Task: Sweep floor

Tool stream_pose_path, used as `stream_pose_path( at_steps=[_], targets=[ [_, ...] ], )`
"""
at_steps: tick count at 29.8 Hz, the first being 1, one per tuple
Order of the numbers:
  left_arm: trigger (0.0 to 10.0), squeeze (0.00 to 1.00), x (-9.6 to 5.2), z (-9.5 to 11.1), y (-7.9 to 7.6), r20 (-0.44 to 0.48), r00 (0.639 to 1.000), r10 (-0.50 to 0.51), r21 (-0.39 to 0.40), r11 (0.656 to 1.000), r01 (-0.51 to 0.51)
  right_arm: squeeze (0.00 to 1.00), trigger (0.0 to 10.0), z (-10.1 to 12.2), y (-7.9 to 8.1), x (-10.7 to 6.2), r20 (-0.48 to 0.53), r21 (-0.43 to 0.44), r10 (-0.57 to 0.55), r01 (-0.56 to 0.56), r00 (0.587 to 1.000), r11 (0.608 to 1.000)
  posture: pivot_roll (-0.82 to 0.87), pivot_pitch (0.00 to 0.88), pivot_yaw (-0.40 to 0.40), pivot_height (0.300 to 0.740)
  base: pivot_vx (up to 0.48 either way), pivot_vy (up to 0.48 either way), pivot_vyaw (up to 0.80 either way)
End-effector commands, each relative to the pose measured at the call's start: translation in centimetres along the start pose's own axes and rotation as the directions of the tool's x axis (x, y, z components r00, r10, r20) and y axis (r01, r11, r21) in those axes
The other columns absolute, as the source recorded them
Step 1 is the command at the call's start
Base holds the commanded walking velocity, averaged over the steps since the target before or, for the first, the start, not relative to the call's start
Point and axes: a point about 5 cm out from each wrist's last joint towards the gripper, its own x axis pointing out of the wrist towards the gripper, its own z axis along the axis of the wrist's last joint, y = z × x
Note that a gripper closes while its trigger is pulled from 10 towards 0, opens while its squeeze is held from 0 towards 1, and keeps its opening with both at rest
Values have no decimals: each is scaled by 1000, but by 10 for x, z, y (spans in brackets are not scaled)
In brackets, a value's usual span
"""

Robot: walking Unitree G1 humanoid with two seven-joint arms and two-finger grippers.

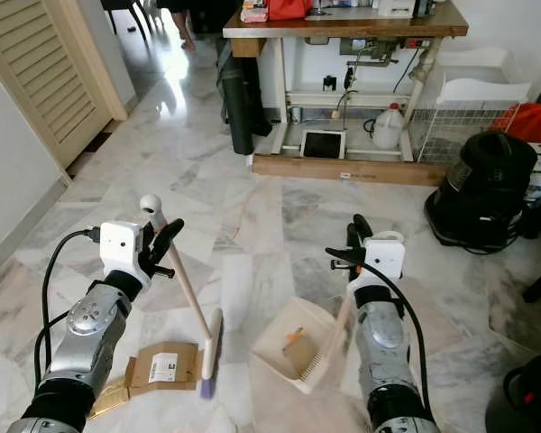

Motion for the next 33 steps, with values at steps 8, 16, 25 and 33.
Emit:
stream_pose_path(
  at_steps=[8, 16, 25, 33],
  targets=[
    [10000, 0, 1, 6, -3, 38, 999, -6, 36, 999, 5, 0, 10000, 12, 10, 3, 61, 17, 15, -16, 998, 1000, 41, 0, 81, 740, 0, 0, 741],
    [10000, 0, 1, 5, -5, 37, 999, -11, 40, 999, 10, 0, 10000, 12, 9, 2, 53, 19, 12, -13, 999, 1000, 41, 0, 80, 740, 0, 0, 770],
    [10000, 0, 0, 4, -6, 32, 999, -14, 54, 998, 12, 0, 10000, 13, 13, 3, 50, 23, 24, -25, 998, 999, 49, 0, 74, 740, 0, 0, 770],
    [10000, 0, 1, 4, -8, 29, 999, -19, 60, 998, 18, 0, 10000, 12, 10, 1, 44, 17, 19, -19, 999, 1000, 45, 0, 75, 740, 0, 0, 773]
  ],
)
